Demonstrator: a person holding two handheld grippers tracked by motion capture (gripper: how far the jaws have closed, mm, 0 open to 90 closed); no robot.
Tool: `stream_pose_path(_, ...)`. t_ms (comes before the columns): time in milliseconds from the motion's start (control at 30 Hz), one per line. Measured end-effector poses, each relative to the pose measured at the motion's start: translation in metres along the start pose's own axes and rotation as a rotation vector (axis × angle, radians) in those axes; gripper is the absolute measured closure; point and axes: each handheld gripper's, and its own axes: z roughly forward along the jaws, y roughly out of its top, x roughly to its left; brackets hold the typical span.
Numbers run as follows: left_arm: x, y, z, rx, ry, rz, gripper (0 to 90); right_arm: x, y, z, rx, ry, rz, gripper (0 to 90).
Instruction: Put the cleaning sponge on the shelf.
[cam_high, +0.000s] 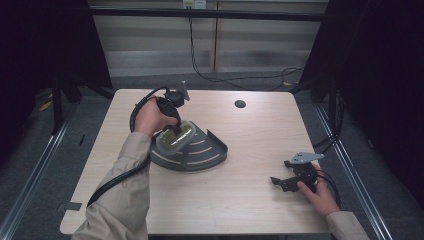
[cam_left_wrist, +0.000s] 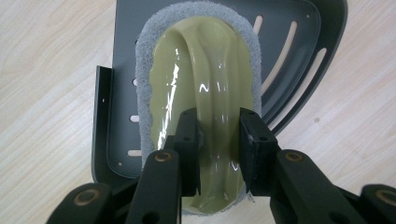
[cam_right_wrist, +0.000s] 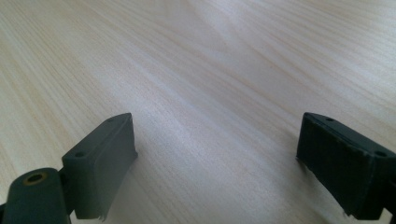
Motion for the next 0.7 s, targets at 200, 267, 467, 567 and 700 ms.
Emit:
stream_pose_path(200,0.004,0.001,0.007,0.001,0.004,-0.012,71.2,0.0,0.0,0.0,0.001,-0.002,0.001,10.9)
stream_pose_path(267,0.005,0.001,0.009,0.001,0.007,-0.021,71.1,0.0,0.0,0.0,0.0,0.0,0.001,10.9)
stream_pose_path(467,0.009,0.002,0.014,0.005,0.003,-0.022,71.0,0.0,0.0,0.0,0.001,-0.001,0.001,10.9)
stream_pose_path(567,0.009,0.002,0.016,0.003,0.004,-0.028,71.1,0.0,0.0,0.0,0.001,-0.002,0.003,10.9)
stream_pose_path(700,0.011,0.003,0.018,0.009,0.012,-0.02,71.1,0.0,0.0,0.0,0.0,-0.001,0.001,11.0)
